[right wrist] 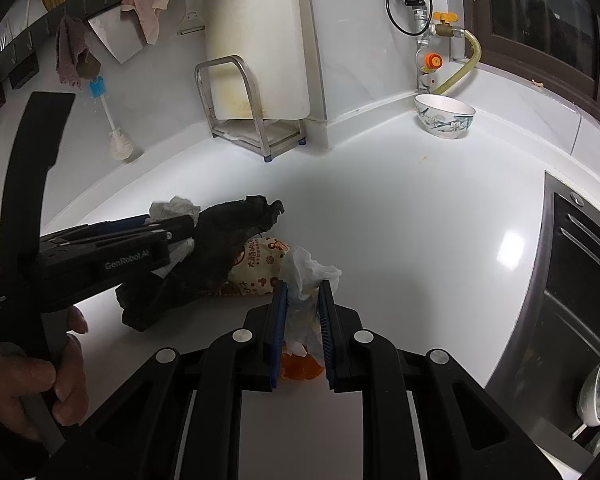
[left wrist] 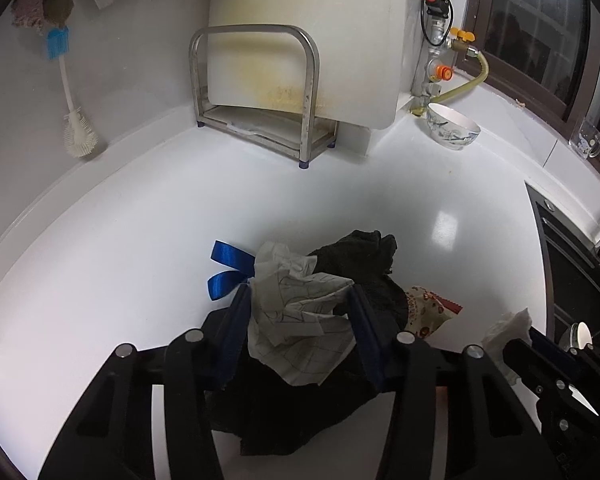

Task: Collect trash
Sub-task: 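Grasp the white checked paper with the left tool while the right tool holds the tissue, then carry the checked paper and tissue in both tools over the trash bin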

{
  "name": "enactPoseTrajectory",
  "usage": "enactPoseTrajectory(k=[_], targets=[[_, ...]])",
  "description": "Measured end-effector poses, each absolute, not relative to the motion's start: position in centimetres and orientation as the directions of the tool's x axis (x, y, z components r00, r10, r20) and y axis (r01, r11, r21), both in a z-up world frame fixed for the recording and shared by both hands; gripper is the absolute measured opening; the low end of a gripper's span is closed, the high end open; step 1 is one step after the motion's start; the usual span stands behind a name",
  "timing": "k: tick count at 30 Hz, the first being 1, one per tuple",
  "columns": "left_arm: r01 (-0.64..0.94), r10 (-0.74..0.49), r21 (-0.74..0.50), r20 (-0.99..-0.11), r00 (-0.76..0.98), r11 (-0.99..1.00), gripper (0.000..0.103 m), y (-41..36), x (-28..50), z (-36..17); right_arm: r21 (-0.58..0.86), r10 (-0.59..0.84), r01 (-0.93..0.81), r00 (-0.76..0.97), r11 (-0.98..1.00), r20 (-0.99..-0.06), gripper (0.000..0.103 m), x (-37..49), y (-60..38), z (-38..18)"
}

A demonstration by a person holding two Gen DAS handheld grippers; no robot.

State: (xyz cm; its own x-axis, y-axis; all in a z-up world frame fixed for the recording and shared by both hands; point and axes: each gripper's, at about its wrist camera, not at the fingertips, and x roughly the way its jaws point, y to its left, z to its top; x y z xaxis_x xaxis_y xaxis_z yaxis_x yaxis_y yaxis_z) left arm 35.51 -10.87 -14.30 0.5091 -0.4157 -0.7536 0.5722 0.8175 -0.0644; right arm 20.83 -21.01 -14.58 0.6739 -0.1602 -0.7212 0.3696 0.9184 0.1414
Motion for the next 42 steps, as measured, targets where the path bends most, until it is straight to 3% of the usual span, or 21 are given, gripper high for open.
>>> enactPoseTrajectory(k=[21, 42], targets=[[0.571, -0.412, -0.041, -0.734, 0.539, 0.82, 0.044, -7.2, 31.4, -10.1, 0.156, -0.152, 0.352, 0.704, 0.923, -0.694, 0.016, 18.3, -19.9, -11.3], [0.416, -0.305, -0.055, -0.766, 0.566, 0.908, 0.044, -5.6, 16.7, -8.9, 0.186, 0.025, 0.164, 0.681, 0.969, -0.732, 0.016, 6.0, -20.0, -11.0]])
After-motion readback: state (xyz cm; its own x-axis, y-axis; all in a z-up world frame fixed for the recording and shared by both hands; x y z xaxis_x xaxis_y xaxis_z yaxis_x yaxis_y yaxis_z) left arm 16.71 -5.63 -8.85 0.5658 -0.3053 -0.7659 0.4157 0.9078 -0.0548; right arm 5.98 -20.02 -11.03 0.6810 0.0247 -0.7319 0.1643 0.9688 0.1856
